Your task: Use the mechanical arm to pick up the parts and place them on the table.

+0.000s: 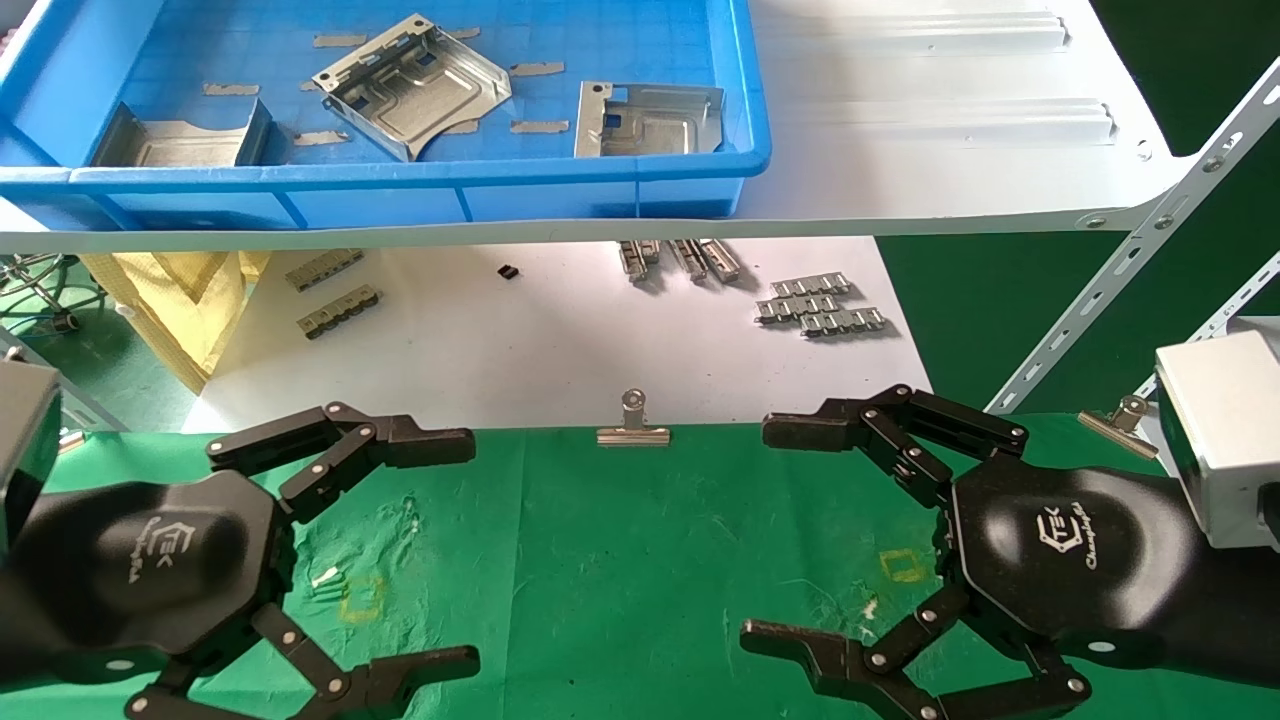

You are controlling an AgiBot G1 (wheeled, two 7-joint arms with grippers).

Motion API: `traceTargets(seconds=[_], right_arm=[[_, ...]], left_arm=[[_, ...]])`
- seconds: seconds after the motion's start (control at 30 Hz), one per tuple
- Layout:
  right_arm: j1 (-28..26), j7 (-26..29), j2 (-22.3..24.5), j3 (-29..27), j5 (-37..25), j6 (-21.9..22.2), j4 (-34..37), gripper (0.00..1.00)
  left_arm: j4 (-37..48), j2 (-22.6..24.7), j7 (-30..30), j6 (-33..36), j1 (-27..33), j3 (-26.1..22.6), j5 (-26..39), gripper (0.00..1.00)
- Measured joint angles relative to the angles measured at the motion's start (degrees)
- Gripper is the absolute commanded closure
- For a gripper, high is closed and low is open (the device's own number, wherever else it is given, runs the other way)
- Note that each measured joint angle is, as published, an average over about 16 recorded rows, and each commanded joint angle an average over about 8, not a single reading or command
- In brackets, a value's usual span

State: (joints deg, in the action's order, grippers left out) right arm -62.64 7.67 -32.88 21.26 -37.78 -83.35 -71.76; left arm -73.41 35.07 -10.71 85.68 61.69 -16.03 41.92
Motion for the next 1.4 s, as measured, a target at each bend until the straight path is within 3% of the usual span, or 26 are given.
traceTargets(seconds=[1.4], right_arm=[[0.00,0.00,0.00,0.00,0.00,0.00,0.00,1.00]], left_arm=[[-0.02,0.05,0.07,-0.05,0.02,0.02,-0.01,0.00]])
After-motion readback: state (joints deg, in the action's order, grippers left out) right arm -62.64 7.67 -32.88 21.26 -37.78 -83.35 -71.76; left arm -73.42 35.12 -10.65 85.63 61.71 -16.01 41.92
